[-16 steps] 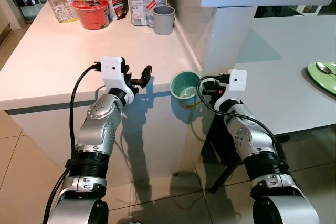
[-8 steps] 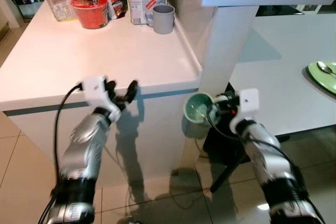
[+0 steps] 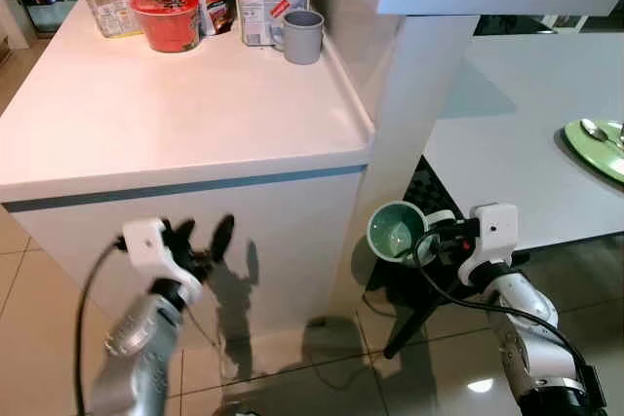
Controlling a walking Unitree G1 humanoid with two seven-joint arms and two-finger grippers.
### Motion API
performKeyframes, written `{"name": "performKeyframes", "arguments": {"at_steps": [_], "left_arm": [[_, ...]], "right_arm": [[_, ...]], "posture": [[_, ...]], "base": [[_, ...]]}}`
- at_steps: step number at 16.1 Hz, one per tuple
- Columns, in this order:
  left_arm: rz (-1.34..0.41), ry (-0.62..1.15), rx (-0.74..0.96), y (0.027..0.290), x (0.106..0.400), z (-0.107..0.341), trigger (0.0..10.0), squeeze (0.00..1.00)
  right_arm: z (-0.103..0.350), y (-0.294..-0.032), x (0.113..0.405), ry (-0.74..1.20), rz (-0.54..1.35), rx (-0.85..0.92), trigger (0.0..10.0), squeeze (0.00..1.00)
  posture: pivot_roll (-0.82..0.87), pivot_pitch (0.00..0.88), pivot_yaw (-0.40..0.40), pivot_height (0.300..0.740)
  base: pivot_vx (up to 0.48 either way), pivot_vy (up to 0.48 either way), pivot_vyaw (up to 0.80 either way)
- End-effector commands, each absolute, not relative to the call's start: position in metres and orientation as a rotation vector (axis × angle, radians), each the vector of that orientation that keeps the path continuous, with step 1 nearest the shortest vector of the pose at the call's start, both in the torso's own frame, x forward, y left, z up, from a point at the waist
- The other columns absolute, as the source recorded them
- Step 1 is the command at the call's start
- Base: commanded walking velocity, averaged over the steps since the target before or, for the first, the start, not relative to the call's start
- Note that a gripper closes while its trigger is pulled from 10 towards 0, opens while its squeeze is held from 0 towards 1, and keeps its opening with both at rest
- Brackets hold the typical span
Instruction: Setting the table
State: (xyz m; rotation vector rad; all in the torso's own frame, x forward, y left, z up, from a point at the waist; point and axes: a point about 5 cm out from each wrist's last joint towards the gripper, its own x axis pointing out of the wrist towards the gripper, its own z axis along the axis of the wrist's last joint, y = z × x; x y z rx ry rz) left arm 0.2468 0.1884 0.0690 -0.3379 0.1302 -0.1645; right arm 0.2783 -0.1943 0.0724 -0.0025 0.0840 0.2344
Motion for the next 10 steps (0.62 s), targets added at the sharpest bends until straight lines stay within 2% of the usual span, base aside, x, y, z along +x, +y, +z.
{"name": "performKeyframes", "arguments": {"at_steps": [1, 7, 10], "left_arm": [[-0.182, 0.105, -0.323, 0.181, 0.248, 0.075, 10.0, 0.0], [-0.177, 0.097, -0.315, 0.171, 0.256, 0.077, 10.0, 0.0], [-0.227, 0.097, -0.287, 0.169, 0.265, 0.085, 10.0, 0.0]], "right_arm": [[0.082, -0.194, 0.284, 0.053, 0.231, -0.006, 10.0, 0.0], [0.071, -0.17, 0.281, 0.069, 0.297, -0.056, 10.0, 0.0], [0.072, -0.164, 0.284, 0.057, 0.265, -0.016, 10.0, 0.0]], "posture": [[0.06, 0.0, -0.081, 0.74], [0.06, 0.0, -0.059, 0.74], [0.04, 0.0, 0.011, 0.74]], "base": [[0.0, 0.0, 0.0], [0.0, 0.0, 0.0], [0.0, 0.0, 0.0]]}}
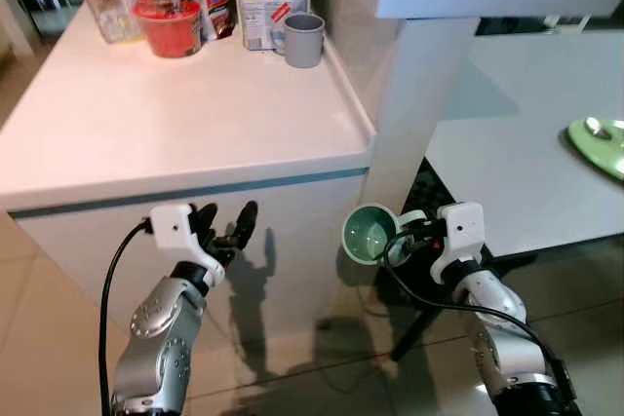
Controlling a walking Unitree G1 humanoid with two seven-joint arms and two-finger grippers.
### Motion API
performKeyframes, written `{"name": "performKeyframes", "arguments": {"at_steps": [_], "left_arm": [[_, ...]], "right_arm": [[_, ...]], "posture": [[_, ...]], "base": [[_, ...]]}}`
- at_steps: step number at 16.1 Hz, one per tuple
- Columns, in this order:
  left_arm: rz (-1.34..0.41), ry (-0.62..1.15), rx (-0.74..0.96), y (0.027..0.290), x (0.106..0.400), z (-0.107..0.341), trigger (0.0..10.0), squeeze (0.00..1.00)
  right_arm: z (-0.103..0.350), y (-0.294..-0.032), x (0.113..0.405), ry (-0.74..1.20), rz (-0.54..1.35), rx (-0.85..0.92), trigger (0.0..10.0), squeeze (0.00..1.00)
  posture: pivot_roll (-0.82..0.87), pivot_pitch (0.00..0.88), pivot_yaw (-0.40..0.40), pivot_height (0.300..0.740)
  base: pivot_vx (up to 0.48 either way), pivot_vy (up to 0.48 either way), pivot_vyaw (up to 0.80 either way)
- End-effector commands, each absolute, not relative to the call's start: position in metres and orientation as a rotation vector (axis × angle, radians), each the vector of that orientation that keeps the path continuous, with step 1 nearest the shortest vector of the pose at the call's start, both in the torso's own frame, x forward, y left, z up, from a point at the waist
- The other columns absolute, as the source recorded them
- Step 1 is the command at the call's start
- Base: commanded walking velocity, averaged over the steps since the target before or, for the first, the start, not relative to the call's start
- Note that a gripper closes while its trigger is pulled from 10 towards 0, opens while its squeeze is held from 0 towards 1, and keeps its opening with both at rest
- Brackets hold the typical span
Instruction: Setting the table
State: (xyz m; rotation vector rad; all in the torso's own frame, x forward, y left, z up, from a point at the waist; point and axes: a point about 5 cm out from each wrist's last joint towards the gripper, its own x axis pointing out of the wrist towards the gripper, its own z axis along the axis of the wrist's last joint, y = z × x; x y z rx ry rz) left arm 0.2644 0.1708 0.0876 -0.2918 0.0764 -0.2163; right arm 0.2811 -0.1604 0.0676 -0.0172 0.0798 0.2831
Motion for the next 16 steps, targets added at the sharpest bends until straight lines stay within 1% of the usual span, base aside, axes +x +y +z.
{"name": "performKeyframes", "arguments": {"at_steps": [1, 4, 9, 11, 12, 13, 16], "left_arm": [[-0.229, 0.095, -0.282, 0.17, 0.267, 0.086, 10.0, 0.0], [-0.234, 0.084, -0.277, 0.169, 0.273, 0.09, 10.0, 0.0], [-0.254, 0.094, -0.264, 0.169, 0.28, 0.091, 10.0, 0.0], [-0.261, 0.105, -0.265, 0.168, 0.284, 0.089, 10.0, 0.0], [-0.28, 0.116, -0.264, 0.165, 0.287, 0.088, 10.0, 0.0], [-0.312, 0.13, -0.261, 0.162, 0.29, 0.087, 10.0, 0.0], [-0.332, 0.13, -0.271, 0.157, 0.296, 0.087, 10.0, 0.0]], "right_arm": [[0.07, -0.162, 0.285, 0.069, 0.26, -0.007, 10.0, 0.0], [0.065, -0.156, 0.286, 0.098, 0.286, -0.032, 10.0, 0.0], [0.063, -0.149, 0.291, 0.117, 0.244, -0.02, 10.0, 0.0], [0.066, -0.149, 0.293, 0.105, 0.244, -0.038, 10.0, 0.0], [0.067, -0.151, 0.294, 0.099, 0.233, -0.039, 10.0, 0.0], [0.067, -0.153, 0.295, 0.094, 0.215, -0.041, 10.0, 0.0], [0.066, -0.155, 0.293, 0.097, 0.197, -0.05, 10.0, 0.0]], "posture": [[0.04, 0.0, 0.017, 0.74], [0.04, 0.0, 0.016, 0.74], [0.02, 0.0, 0.053, 0.74], [-0.03, 0.0, 0.098, 0.74], [-0.07, 0.0, 0.13, 0.74], [-0.08, 0.0, 0.144, 0.74], [-0.1, 0.0, 0.139, 0.74]], "base": [[0.0, 0.0, 0.0], [0.0, 0.0, 0.0], [0.0, 0.0, 0.0], [0.0, 0.0, 0.0], [0.0, 0.0, 0.0], [0.0, 0.0, 0.0], [0.0, 0.0, 0.0]]}}
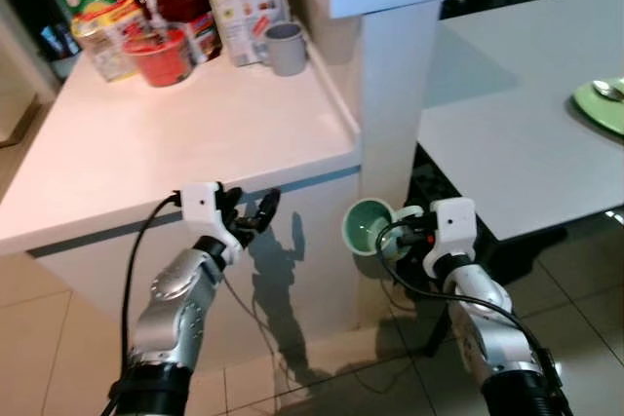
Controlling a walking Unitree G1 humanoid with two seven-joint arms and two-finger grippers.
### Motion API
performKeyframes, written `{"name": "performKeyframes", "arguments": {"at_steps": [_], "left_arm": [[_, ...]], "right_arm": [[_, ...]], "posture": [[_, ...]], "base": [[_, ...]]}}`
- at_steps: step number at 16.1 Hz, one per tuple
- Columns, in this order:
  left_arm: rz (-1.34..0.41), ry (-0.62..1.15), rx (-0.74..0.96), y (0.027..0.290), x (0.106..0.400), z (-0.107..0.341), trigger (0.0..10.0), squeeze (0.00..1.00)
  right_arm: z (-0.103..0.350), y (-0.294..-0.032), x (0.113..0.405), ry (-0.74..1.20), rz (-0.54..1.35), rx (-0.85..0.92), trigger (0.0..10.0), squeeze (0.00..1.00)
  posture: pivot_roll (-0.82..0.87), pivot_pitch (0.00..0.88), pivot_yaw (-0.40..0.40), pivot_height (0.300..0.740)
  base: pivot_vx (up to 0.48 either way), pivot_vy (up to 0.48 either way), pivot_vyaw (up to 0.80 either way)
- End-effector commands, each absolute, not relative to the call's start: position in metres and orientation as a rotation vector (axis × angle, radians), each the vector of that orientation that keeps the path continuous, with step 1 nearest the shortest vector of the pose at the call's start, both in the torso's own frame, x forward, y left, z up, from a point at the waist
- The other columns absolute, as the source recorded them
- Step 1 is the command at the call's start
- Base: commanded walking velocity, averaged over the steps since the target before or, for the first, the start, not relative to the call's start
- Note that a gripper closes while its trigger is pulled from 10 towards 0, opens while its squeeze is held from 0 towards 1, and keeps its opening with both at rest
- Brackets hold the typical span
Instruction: Setting the table
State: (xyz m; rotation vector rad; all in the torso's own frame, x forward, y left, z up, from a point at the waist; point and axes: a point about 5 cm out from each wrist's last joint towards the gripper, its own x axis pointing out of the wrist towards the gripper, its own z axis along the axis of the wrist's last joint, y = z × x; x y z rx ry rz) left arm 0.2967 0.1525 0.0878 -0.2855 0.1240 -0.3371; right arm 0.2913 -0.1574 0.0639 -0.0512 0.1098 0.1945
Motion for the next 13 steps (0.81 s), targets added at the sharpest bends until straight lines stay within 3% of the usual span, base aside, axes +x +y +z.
{"name": "performKeyframes", "arguments": {"at_steps": [1, 8, 13], "left_arm": [[-0.325, 0.126, -0.286, 0.157, 0.298, 0.087, 10.0, 0.0], [-0.251, 0.078, -0.339, 0.149, 0.299, 0.082, 10.0, 0.0], [-0.267, 0.087, -0.289, 0.144, 0.297, 0.079, 10.0, 0.0]], "right_arm": [[0.066, -0.156, 0.292, 0.101, 0.194, -0.053, 10.0, 0.0], [0.069, -0.166, 0.294, 0.104, 0.213, -0.081, 10.0, 0.0], [0.077, -0.167, 0.305, 0.087, 0.196, -0.059, 10.0, 0.0]], "posture": [[-0.1, 0.0, 0.131, 0.74], [-0.05, 0.0, 0.003, 0.74], [-0.04, 0.0, 0.005, 0.74]], "base": [[0.0, 0.0, 0.0], [0.0, 0.0, 0.0], [0.0, 0.0, 0.0]]}}
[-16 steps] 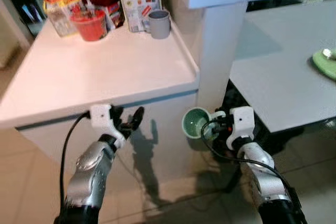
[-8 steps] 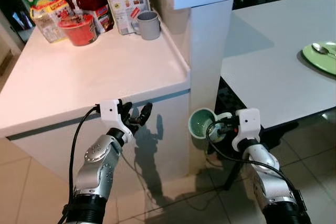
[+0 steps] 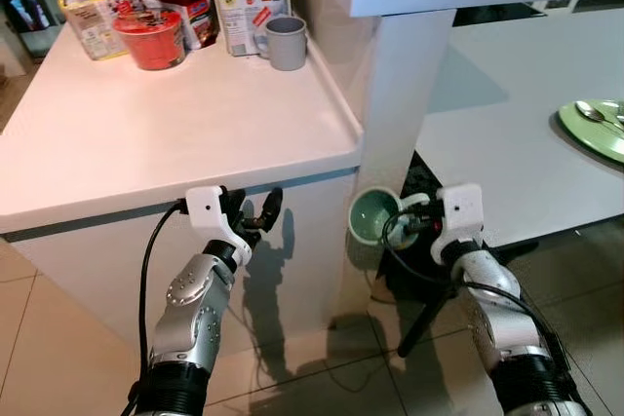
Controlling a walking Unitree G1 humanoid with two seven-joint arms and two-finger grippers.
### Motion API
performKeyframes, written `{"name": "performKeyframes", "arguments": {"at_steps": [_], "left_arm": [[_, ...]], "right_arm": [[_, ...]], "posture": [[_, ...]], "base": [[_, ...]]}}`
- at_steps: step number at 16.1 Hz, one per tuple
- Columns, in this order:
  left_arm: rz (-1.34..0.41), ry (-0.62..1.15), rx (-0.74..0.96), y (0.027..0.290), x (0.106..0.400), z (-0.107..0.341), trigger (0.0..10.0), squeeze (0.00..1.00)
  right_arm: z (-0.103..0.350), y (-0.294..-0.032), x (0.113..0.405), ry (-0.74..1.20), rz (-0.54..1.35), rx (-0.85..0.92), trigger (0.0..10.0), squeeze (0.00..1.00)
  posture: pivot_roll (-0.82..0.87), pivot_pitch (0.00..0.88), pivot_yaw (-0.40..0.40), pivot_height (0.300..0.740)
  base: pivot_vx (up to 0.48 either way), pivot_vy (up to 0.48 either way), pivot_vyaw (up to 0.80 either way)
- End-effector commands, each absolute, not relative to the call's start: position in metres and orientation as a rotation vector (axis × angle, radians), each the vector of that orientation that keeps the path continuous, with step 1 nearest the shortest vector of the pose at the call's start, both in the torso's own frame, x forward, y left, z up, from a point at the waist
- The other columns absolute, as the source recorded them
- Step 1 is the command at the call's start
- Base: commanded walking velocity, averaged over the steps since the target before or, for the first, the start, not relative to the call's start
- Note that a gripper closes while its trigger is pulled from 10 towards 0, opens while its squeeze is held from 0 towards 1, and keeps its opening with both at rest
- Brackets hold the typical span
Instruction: Setting the table
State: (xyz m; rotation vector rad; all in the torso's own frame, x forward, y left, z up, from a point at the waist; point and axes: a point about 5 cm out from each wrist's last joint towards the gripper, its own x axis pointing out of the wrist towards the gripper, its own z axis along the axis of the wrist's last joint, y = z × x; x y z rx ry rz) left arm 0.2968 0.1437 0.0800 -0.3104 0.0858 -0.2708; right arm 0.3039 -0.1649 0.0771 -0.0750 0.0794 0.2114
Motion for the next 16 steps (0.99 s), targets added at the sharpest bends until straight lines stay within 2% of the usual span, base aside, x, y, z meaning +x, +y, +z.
{"name": "performKeyframes", "arguments": {"at_steps": [1, 15, 16], "left_arm": [[-0.266, 0.089, -0.272, 0.144, 0.298, 0.079, 10.0, 0.0], [-0.281, 0.066, -0.221, 0.139, 0.309, 0.094, 10.0, 0.0], [-0.28, 0.066, -0.215, 0.139, 0.31, 0.094, 10.0, 0.0]], "right_arm": [[0.076, -0.166, 0.306, 0.091, 0.2, -0.052, 10.0, 0.0], [0.07, -0.16, 0.307, 0.107, 0.222, -0.032, 10.0, 0.0], [0.07, -0.159, 0.307, 0.107, 0.221, -0.03, 10.0, 0.0]], "posture": [[-0.03, 0.0, 0.003, 0.74], [-0.02, 0.0, 0.015, 0.74], [-0.02, 0.0, 0.016, 0.74]], "base": [[0.0, 0.0, 0.0], [0.0, 0.0, 0.0], [-0.382, 0.0, 0.0]]}}
